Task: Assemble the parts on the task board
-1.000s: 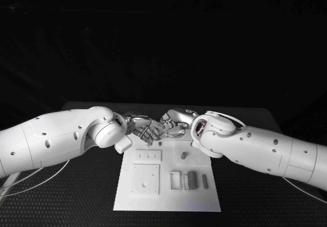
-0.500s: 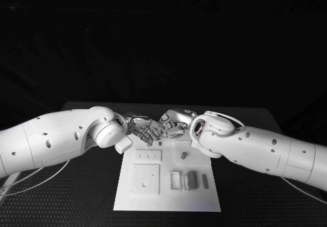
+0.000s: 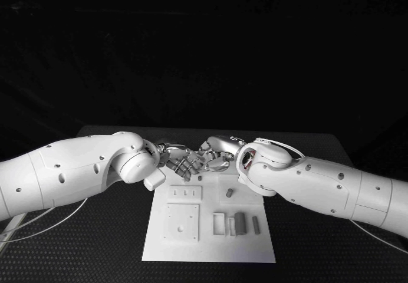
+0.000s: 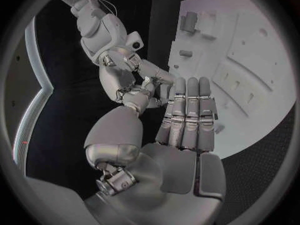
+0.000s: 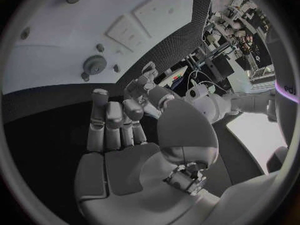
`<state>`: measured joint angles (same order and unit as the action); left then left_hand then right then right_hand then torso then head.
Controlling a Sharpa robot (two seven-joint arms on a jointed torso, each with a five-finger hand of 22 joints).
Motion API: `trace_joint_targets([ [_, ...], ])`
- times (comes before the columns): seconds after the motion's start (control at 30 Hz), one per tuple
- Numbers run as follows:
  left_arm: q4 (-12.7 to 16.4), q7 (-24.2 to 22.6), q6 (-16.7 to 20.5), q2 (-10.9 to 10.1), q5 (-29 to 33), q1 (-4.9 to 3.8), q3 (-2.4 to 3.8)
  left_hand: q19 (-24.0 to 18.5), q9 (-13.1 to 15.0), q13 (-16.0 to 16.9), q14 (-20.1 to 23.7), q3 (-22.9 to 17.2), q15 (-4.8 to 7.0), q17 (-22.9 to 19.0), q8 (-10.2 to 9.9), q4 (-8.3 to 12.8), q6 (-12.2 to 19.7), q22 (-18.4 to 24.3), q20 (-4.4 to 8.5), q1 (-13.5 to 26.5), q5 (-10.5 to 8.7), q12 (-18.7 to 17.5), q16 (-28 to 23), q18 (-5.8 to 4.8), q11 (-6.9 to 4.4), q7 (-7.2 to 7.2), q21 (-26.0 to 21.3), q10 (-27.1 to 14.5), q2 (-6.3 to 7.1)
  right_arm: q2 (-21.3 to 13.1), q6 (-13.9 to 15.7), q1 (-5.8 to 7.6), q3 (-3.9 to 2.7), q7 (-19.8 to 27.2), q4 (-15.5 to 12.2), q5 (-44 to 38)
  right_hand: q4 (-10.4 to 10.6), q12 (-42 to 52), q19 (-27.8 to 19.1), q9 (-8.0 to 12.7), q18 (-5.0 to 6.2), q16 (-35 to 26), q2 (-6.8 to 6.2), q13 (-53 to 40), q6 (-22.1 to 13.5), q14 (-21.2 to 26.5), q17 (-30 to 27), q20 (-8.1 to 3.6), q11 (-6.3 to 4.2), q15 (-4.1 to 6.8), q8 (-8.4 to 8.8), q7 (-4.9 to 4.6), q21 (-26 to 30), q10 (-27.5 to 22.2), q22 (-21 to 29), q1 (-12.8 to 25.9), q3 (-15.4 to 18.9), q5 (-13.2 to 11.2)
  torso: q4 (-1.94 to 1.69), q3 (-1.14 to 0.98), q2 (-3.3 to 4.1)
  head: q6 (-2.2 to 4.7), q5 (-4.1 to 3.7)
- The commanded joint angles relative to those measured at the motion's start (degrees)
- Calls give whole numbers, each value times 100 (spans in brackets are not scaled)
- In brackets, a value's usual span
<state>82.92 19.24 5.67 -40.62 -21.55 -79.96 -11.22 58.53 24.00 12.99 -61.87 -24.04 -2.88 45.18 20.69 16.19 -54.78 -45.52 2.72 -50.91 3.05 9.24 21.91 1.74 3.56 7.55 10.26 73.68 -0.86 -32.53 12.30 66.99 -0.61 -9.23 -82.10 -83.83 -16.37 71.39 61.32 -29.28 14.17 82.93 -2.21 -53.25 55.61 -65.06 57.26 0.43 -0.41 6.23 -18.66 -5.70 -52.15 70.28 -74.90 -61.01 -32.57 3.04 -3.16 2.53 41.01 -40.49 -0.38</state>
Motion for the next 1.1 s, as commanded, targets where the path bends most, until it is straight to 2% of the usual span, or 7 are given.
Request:
trace_joint_targets([
  [0.03,28,-109,-141,39,-1,-11,15,50,20,26,-65,-90,4,35,51,-53,-80,-20,-8,-56,-25,0,-29,42,-11,-10,-16,85,-4,29,-106,-11,6,54,-26,16,23,-19,30,1,83,-10,26,6,182,5,-7,-13,-47,30,-30,20,-17,-11,-71,51,-7,-1,2,1,1,-1,-2],
  [0.43,-45,-128,-108,71,3,-11,14,57,26,74,-97,-229,21,118,72,-110,-153,-62,12,-111,-23,2,-34,21,-38,-41,-10,156,-152,26,-117,-26,8,49,-63,88,25,-20,31,-1,83,-11,26,5,183,4,-8,-13,-47,31,-29,21,-16,-11,-70,59,-8,-1,3,1,1,-9,3],
  [0.73,-14,-87,-167,78,12,-10,6,50,21,97,-97,-181,24,168,62,-157,-162,-88,24,10,-23,-21,-56,11,-39,-43,-14,162,-39,25,-129,-27,11,30,-71,88,25,-21,32,-3,83,-12,24,5,185,3,-9,-14,-48,32,-28,22,-15,-11,-70,65,-8,-1,5,-2,3,-6,-7],
  [0.93,-2,-72,-155,72,-28,-10,2,60,14,130,-119,-347,37,221,56,-41,-189,-123,36,-209,6,-42,-83,6,-48,-56,-11,184,-63,29,-137,-27,12,25,-70,88,25,-21,32,-4,83,-13,25,5,185,3,-10,-14,-49,33,-28,22,-14,-11,-69,68,-10,-1,4,-1,1,-19,-12],
  [1.1,-7,-73,-116,67,-56,-10,1,93,-3,183,-175,-595,50,289,48,-16,-251,-169,52,-391,26,-60,-124,-9,-62,-72,-3,234,-29,32,-145,-27,12,22,-79,88,25,-22,33,-4,83,-13,25,5,186,2,-11,-14,-50,33,-27,23,-14,-11,-69,71,-11,-1,4,-4,2,-23,-16],
])
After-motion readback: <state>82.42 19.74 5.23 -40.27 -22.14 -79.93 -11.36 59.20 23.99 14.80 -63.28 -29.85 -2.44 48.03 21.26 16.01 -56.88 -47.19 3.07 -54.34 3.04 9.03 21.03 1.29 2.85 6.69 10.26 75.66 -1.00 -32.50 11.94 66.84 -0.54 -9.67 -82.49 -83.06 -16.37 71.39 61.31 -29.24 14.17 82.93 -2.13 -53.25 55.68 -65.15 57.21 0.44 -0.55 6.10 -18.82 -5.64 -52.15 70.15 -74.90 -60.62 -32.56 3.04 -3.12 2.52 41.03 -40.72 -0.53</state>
